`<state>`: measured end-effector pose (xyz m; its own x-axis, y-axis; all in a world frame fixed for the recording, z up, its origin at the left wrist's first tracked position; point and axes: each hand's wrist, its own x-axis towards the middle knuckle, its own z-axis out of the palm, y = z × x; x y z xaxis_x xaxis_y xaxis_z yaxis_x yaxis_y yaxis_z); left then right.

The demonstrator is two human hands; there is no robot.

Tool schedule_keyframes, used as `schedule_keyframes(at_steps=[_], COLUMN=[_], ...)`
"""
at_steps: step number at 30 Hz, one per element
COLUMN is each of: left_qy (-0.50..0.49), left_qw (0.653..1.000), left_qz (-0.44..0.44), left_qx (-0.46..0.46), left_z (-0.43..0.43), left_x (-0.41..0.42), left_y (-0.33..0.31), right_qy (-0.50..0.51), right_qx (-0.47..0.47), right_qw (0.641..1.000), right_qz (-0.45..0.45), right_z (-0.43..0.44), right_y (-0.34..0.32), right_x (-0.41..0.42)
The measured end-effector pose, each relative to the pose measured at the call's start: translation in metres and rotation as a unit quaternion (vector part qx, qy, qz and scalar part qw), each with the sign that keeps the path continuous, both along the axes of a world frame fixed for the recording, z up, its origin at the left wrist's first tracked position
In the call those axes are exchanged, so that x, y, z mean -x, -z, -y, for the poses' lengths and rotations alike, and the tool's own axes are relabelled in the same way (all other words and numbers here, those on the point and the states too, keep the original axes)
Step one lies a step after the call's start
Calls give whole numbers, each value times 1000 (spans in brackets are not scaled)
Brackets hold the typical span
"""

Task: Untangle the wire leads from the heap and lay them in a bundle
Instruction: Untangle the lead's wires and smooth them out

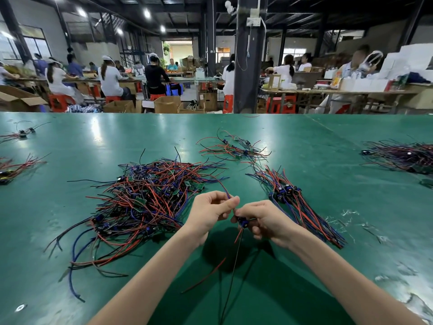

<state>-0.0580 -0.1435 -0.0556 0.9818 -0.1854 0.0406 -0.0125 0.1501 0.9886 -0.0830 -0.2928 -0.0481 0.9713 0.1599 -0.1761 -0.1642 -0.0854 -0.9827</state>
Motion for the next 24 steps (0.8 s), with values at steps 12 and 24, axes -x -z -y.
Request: schedule_keyframes(at_steps=[12, 24], left_qy=[-14, -59], left_qw=[1000, 989], left_qz=[22, 105], left_qx=[14, -86], left_z=[-1, 5], left_x=[-3, 0], left_y=[2, 6], right_qy=[18, 60], right_qx=[18, 56], right_qw=[999, 995], right_qz=[44, 56], right_z=[-5, -10], right_y=[1, 0], right_x=[2, 5])
